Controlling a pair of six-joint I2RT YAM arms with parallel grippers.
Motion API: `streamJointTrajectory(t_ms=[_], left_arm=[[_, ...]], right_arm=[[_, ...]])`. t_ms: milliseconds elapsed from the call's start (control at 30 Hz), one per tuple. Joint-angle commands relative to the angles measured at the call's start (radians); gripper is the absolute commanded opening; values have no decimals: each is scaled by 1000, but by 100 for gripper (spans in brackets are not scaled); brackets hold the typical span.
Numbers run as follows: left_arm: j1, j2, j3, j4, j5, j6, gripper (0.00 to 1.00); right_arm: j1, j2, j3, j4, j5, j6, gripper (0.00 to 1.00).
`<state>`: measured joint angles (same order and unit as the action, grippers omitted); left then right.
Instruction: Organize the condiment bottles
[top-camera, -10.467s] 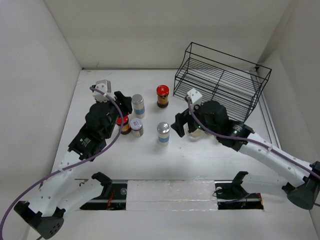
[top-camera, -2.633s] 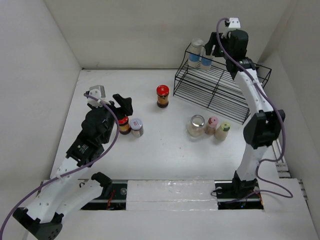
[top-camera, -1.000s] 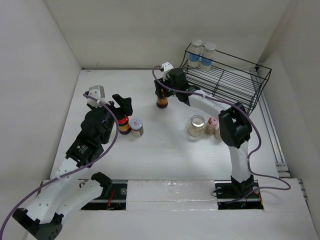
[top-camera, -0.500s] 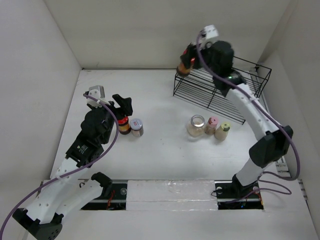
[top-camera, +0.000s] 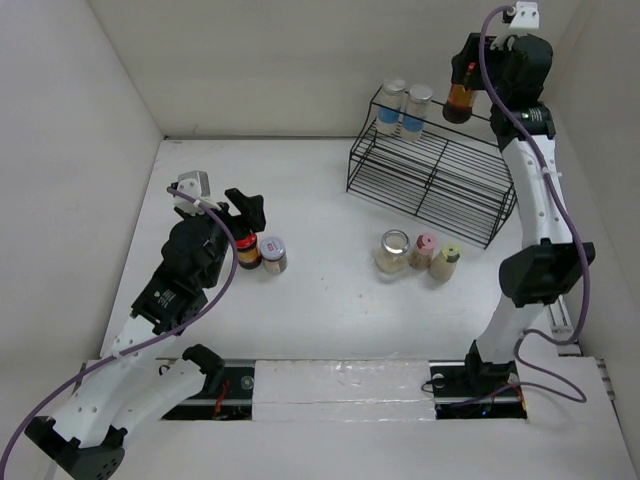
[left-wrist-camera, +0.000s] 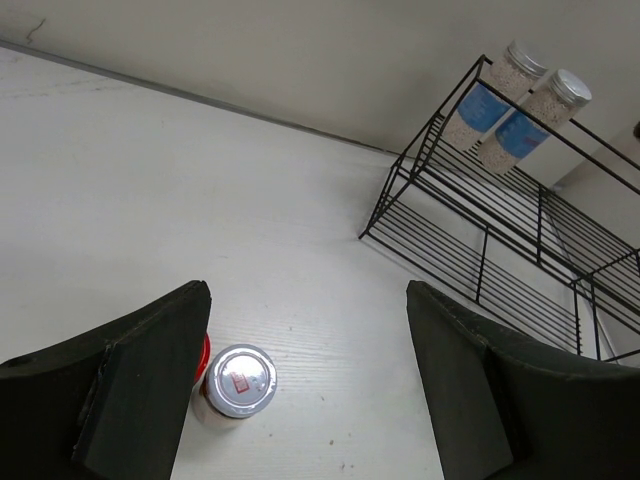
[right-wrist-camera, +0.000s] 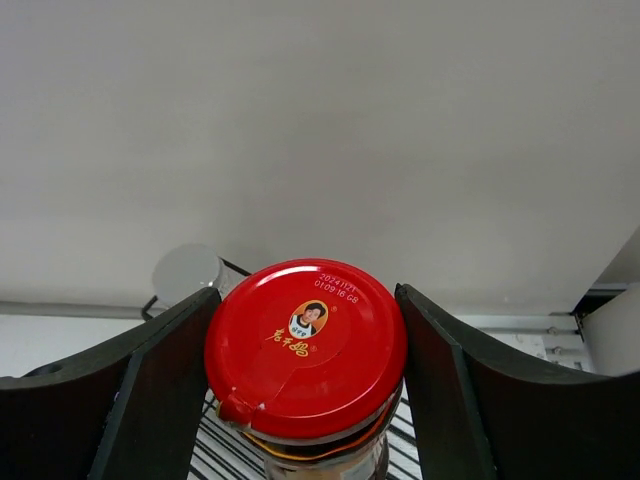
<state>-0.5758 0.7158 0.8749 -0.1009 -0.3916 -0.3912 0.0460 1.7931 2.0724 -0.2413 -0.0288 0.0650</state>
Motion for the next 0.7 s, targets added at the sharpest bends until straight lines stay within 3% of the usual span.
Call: streamJointTrajectory(t_ms=[0,467,667], left_arm=[[2,-13,9,41,11,11,75],[2,-3,9,41,0,11,75],[2,-3,9,41,0,11,75]], right_arm=[[-24,26,147,50,-51,24,47],[-44,127,212,37,-60,24,46],[-44,118,106,69,-69,24,46]])
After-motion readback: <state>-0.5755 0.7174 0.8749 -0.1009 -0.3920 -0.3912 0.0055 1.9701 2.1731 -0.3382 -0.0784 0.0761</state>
